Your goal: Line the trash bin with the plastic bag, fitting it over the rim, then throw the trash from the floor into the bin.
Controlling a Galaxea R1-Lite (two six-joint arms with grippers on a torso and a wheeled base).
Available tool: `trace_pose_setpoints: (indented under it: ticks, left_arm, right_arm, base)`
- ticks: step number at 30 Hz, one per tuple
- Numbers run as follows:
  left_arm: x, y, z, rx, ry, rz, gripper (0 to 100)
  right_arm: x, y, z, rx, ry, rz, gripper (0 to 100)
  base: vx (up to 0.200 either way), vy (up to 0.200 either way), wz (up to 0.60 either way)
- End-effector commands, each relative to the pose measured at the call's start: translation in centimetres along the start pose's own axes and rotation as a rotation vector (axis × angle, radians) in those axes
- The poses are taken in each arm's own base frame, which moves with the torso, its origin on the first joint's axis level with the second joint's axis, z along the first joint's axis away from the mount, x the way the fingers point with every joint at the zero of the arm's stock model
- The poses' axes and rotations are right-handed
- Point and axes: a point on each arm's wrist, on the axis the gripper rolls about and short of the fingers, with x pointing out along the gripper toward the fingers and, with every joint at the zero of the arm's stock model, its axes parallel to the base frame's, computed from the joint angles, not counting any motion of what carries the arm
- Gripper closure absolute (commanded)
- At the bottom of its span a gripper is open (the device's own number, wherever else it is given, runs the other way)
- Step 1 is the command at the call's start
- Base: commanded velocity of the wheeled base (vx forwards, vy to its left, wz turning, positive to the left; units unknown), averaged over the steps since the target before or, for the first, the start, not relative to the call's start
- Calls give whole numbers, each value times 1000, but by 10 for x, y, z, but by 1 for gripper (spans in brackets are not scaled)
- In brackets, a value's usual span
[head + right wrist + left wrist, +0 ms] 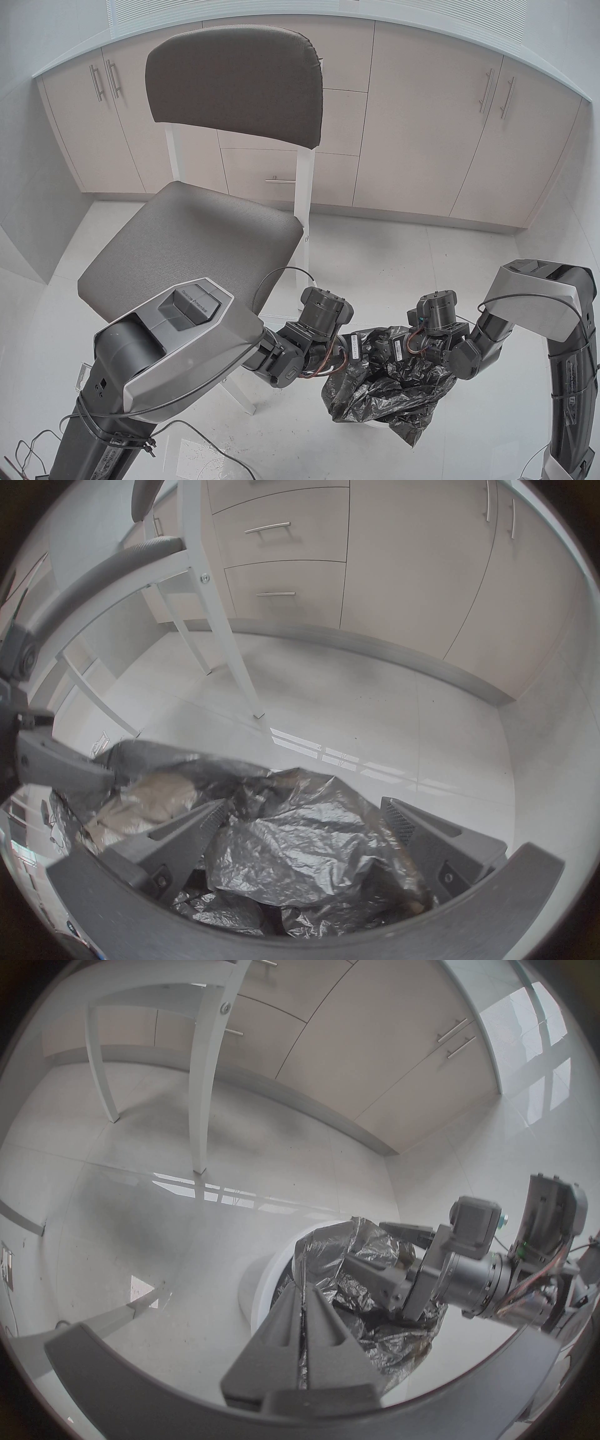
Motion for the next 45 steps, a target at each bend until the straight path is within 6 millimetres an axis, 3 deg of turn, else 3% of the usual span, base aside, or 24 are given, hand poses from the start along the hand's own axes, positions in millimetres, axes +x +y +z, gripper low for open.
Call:
trace_pose_setpoints:
  ticks: [1,23,24,30,45]
  left_arm:
    - [13,5,10,8,-30,-5,100]
    - [19,4,12,17,-17,7,100]
    - [19,5,12,18,-16,7,0]
    - [21,5,8,30,-11,20,0]
    - [45,20,-4,168,-34,350,0]
  right_arm:
    - [12,-2,-3,2,7,-12,0]
    - [21,-2,3,14,-23,-29,0]
    - [22,-2,4,14,-23,-29,0]
    - [22,-2,3,14,-23,-30,0]
    - [22,-2,4,18,-27,-36,0]
  base:
    - [0,0,0]
    - [0,0,0]
    - [0,0,0]
    - [0,0,0]
    - [0,0,0]
